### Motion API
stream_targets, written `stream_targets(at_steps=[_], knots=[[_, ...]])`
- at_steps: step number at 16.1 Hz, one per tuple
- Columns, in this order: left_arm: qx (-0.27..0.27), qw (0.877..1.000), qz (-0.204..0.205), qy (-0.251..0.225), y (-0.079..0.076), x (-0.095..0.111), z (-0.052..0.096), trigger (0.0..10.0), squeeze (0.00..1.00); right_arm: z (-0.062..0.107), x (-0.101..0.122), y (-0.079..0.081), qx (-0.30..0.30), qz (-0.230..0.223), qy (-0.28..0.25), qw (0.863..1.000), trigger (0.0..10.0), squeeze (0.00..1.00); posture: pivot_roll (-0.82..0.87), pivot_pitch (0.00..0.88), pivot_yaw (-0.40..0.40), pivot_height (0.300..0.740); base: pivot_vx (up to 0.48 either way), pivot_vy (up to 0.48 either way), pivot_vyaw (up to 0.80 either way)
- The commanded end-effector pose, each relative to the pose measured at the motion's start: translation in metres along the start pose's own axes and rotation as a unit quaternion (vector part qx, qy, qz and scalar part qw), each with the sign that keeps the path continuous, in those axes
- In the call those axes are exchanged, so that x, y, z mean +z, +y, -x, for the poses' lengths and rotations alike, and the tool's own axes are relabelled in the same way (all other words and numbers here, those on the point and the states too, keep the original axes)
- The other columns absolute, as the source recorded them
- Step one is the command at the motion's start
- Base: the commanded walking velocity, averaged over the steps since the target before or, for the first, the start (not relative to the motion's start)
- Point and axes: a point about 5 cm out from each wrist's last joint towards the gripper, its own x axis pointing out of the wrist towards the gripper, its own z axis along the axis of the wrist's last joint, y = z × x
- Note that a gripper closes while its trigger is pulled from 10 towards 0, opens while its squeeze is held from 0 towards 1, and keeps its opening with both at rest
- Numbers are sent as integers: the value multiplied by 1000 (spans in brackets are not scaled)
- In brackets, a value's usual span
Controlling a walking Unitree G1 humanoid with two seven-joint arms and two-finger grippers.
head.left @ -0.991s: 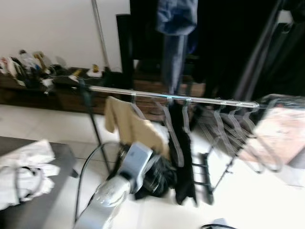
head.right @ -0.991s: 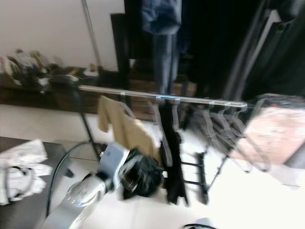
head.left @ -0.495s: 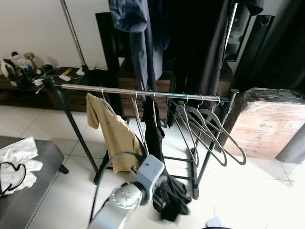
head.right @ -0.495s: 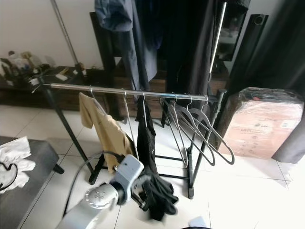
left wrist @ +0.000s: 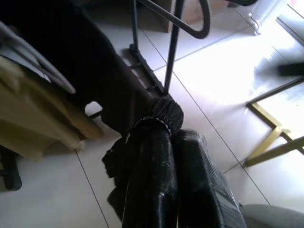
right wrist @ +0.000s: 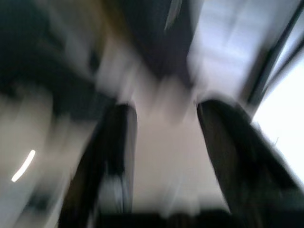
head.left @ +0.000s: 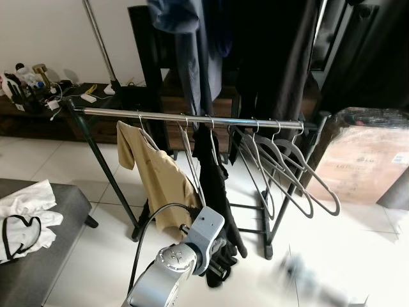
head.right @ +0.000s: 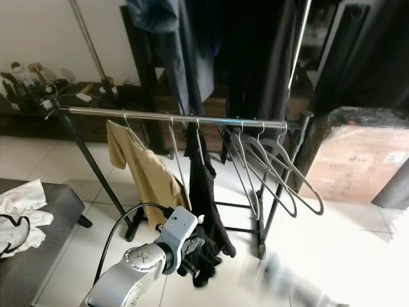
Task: Hang hanger
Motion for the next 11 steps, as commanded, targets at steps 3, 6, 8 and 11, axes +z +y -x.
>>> stream_targets(at_steps=[3, 6, 8, 11], knots=[[11, 1000, 2, 13, 5, -2, 0, 10000, 0, 1, -17, 13, -10, -6, 2, 1000, 10000, 0, -42, 74, -13, 740, 0, 0, 0], [34, 999, 7, 16, 10, -2, 1, 10000, 0, 10, -27, 11, -10, -4, 33, 999, 10000, 0, -40, 78, -11, 740, 0, 0, 0], [21, 999, 22, 15, 7, 2, -3, 10000, 0, 21, -13, 25, 2, -46, 42, 998, 10000, 0, -50, 79, -12, 740, 0, 0, 0], [-17, 999, 42, 12, -5, 8, -9, 10000, 0, 18, 6, 46, 52, -57, 32, 997, 10000, 0, -48, 81, -13, 740, 0, 0, 0]])
